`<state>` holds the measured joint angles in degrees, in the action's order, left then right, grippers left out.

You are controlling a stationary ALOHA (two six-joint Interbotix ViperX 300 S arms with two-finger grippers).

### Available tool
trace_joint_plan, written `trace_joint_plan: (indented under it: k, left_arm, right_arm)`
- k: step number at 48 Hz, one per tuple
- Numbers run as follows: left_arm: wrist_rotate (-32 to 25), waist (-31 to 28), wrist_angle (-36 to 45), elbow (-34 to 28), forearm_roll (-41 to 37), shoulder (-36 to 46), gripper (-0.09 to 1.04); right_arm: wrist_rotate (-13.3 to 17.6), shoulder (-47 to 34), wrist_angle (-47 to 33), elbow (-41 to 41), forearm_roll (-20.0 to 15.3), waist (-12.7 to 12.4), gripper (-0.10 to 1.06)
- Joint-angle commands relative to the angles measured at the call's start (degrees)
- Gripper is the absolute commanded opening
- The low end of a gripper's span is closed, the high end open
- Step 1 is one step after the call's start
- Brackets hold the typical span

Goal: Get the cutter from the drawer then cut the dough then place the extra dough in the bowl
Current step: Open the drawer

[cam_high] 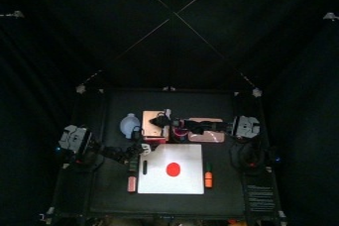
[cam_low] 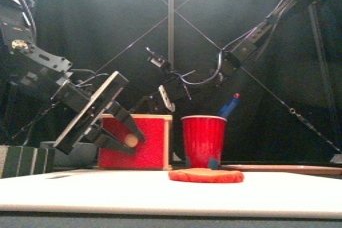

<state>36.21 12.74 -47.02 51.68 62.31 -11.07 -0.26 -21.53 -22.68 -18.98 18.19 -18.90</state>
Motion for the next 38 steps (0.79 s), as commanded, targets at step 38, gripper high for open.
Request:
trace_joint_plan:
  k: [38]
  left_arm:
    - [-0.5,5.3,7.7,0.9,-0.3,3.3,0.57]
  right_arm:
    - [-0.1,0.4,1.0,0.3,0.1,0.2,-0.03]
